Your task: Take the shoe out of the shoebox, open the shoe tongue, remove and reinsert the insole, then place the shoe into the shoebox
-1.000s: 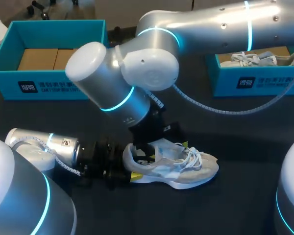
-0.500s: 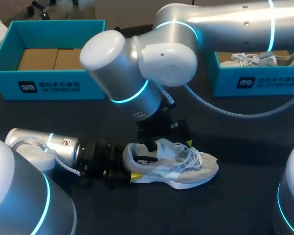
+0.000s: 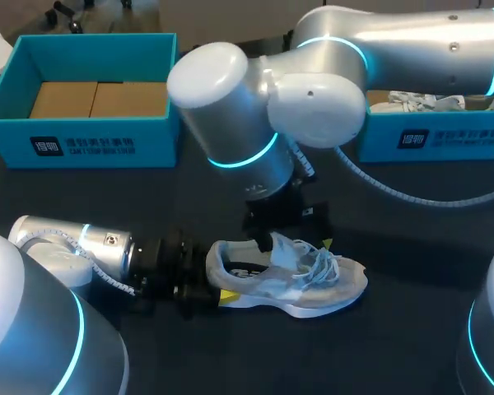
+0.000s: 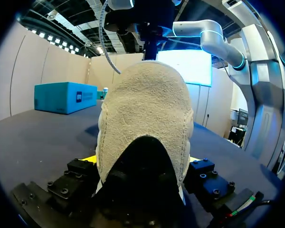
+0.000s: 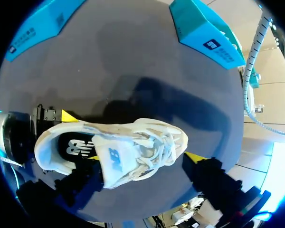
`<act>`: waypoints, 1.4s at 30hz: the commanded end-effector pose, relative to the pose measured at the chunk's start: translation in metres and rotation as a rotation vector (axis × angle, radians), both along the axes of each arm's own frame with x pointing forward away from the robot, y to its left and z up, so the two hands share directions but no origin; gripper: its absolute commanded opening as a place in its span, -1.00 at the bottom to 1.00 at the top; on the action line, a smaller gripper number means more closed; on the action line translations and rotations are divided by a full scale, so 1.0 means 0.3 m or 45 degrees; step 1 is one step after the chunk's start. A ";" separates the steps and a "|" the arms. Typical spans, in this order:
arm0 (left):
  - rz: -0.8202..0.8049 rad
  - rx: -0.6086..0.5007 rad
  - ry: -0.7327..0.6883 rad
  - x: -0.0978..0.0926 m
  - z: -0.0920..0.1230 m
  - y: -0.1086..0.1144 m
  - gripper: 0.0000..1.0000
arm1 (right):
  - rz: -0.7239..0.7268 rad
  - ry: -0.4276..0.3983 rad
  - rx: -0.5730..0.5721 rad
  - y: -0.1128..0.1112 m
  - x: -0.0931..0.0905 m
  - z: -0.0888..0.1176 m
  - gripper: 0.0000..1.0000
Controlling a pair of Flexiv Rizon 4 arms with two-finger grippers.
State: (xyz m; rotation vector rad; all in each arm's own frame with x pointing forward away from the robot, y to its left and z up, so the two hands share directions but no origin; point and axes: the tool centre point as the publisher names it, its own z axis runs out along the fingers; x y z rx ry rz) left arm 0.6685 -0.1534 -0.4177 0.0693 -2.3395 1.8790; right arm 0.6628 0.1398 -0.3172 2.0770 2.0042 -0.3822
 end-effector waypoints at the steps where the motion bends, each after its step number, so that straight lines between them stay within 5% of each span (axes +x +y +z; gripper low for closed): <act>1: 0.002 0.003 0.000 -0.002 0.005 0.003 -1.00 | -0.943 -0.357 0.024 -0.020 -0.021 0.000 0.30; 6: 0.002 0.003 0.000 -0.002 0.005 0.003 -1.00 | -0.939 -0.342 0.044 -0.026 -0.023 -0.002 0.00; 17: 0.002 0.003 0.000 -0.002 0.005 0.003 -1.00 | -0.905 -0.299 0.112 -0.023 -0.022 -0.003 -0.04; 42: 0.002 0.003 0.000 -0.002 0.005 0.003 -1.00 | -0.707 -0.210 0.310 -0.003 0.004 0.003 -0.47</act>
